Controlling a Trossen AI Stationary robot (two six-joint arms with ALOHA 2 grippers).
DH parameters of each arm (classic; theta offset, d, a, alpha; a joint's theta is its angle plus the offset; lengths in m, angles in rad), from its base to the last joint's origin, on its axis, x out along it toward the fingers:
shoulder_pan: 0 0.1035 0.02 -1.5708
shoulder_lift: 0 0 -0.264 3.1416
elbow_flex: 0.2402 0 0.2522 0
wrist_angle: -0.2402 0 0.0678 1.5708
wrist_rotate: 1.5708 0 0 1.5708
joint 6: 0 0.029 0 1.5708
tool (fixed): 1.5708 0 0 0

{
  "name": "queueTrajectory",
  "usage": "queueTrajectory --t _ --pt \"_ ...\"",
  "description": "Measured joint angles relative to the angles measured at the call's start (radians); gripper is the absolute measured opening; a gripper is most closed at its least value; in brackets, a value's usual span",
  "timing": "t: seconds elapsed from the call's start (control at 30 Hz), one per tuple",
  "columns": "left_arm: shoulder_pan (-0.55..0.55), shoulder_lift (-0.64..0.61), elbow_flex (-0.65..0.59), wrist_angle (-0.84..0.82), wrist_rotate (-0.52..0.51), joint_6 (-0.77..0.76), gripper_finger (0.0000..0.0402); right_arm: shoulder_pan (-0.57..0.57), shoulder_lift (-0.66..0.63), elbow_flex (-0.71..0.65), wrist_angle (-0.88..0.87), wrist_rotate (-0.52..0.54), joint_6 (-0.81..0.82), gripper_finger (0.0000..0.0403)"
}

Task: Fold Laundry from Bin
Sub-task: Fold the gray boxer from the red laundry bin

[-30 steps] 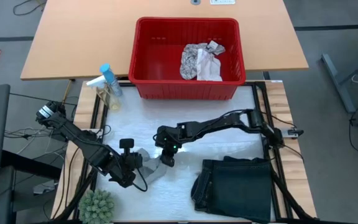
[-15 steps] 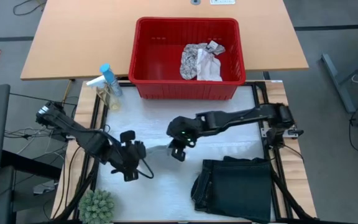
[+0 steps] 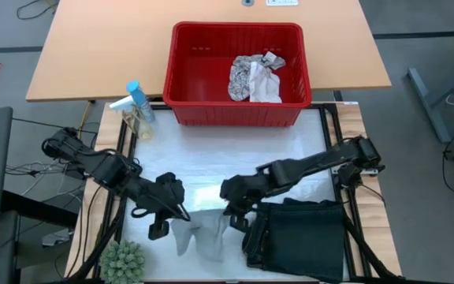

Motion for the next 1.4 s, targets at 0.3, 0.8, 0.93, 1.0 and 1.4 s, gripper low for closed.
queueTrajectory --t 0.3,0.8,0.93,1.0,1.4 --pt "0.105 0.0 -0.322 0.045 0.036 0.132 0.0002 -0.05 0.141 -0.002 -0.018 -0.025 -0.033 0.0023" --pt "0.435 0.001 -0.447 0.077 -0.542 0.547 0.0002 -0.308 0.089 0.002 -0.132 0.186 -0.209 0.0023" --pt "0.479 0.001 -0.407 0.044 -0.689 0.598 0.0002 -0.316 0.045 0.004 -0.168 0.353 -0.26 0.0023" --pt "0.489 0.001 -0.389 0.042 -0.773 0.646 0.0002 -0.315 0.024 0.004 -0.192 0.429 -0.289 0.0023" --pt "0.415 0.005 -0.433 0.102 -0.657 0.509 0.0002 -0.17 0.018 0.001 -0.181 0.504 -0.333 0.0023"
